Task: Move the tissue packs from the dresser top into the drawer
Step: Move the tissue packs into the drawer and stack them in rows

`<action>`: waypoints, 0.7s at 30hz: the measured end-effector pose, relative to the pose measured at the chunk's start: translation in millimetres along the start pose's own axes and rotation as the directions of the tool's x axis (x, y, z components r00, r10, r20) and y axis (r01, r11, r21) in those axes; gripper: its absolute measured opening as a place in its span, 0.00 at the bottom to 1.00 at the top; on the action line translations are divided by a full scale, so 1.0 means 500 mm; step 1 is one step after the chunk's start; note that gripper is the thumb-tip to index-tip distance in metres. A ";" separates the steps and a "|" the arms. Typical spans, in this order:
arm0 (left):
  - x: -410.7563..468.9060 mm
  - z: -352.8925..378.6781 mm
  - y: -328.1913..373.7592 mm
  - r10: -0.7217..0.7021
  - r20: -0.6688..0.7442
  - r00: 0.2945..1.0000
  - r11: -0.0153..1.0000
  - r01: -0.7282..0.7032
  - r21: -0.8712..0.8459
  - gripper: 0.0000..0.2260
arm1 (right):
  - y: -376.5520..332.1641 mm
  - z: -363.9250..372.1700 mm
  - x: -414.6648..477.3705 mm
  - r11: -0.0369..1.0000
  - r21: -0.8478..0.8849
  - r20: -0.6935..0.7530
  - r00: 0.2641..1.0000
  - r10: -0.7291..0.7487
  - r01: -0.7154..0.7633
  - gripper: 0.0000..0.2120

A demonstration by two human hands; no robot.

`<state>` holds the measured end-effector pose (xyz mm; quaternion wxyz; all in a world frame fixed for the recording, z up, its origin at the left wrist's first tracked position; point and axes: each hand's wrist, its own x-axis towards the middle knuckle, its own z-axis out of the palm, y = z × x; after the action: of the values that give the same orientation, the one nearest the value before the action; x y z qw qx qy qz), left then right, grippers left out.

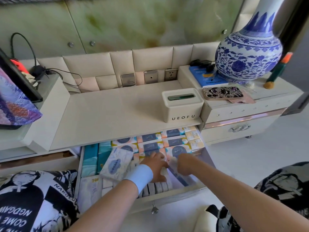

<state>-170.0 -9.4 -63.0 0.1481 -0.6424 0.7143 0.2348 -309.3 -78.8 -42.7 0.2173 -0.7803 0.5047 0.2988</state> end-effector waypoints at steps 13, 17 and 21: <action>-0.048 -0.008 -0.124 -0.238 -0.177 0.955 0.938 0.178 -0.297 0.21 | -0.061 0.033 0.023 0.836 0.546 0.216 0.974 -0.069 -0.062 0.18; -0.081 -0.006 -0.191 -0.438 -0.254 0.863 0.899 0.411 -0.152 0.28 | -0.077 0.033 0.030 0.992 0.122 0.085 0.996 -0.026 0.015 0.20; -0.102 0.001 -0.222 -0.724 -0.016 0.690 0.653 0.677 -0.340 0.36 | -0.084 0.012 0.041 0.999 -0.043 -0.216 0.976 -0.037 0.028 0.15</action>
<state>-53.7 27.0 -53.2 0.0711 -0.8988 0.3734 0.2184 -266.1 -71.8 -59.3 0.1504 -0.8204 0.5065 0.2185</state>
